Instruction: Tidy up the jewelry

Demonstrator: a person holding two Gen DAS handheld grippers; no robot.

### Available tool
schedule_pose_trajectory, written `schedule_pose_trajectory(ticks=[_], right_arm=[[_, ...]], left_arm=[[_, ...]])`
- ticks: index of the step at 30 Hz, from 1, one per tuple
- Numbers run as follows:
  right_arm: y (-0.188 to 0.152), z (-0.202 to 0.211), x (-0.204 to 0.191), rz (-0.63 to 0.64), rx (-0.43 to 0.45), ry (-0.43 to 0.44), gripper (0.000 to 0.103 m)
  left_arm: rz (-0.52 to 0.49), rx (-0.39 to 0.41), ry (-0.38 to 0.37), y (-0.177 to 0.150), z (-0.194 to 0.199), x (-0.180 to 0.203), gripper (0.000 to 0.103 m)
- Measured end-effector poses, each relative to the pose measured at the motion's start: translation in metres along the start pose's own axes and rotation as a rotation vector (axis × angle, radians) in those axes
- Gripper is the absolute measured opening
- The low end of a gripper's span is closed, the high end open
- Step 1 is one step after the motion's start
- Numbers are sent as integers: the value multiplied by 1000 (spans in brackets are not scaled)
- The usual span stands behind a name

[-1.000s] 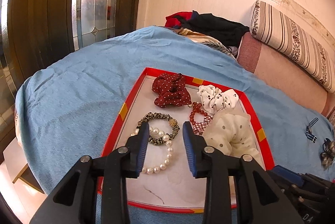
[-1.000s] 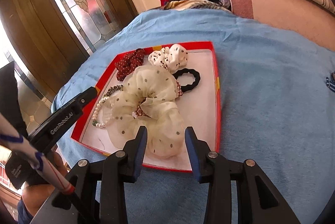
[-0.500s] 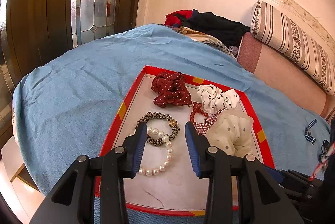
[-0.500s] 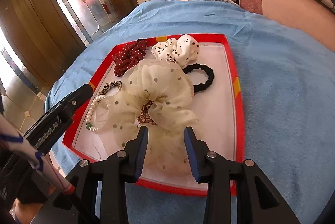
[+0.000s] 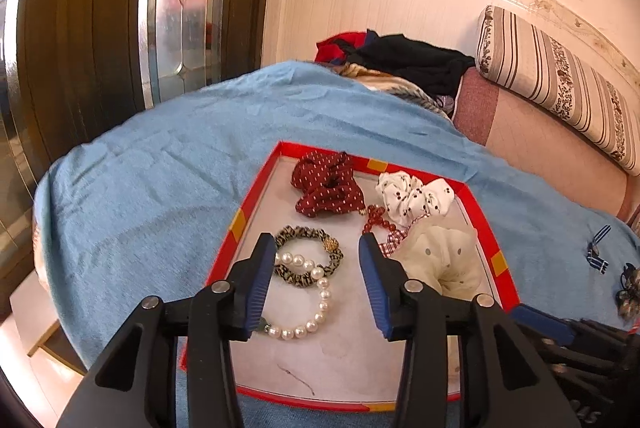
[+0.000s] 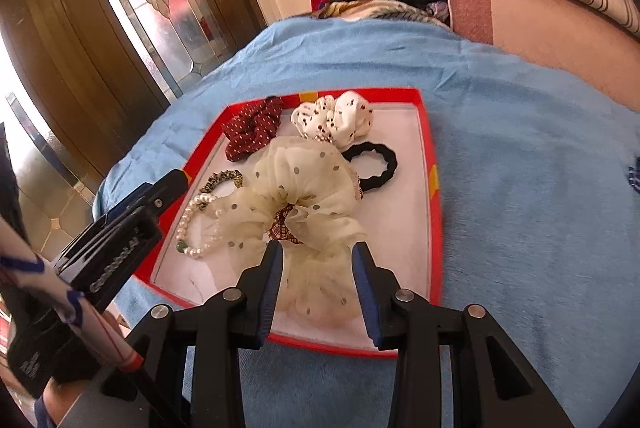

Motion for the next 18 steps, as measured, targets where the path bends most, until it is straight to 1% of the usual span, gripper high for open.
schedule_pose_trajectory(ticks=[5, 8, 12, 16, 18], right_arm=[[4, 25, 0, -3, 40, 8, 39], [6, 38, -1, -5, 59, 13, 39], [7, 52, 2, -11, 77, 17, 39], [6, 64, 8, -25, 92, 14, 40], [5, 68, 11, -31, 97, 8, 40]], left_arm=[[-27, 34, 13, 6, 13, 4, 46], [-47, 63, 12, 10, 24, 10, 50], [-71, 87, 1, 13, 38, 19, 51], [-83, 96, -26, 14, 49, 30, 56], [-101, 102, -36, 15, 53, 37, 56]])
Point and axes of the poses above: each gripper's, at about its wrist camera, not at the fingertips, and z roughly against the way its jaws point, x to its right, y to its top, the point moved 5 cm from there along -z, roughly the way its jaws point, and after that the axes turned 9 degrees about x, right-handed, at the moved point
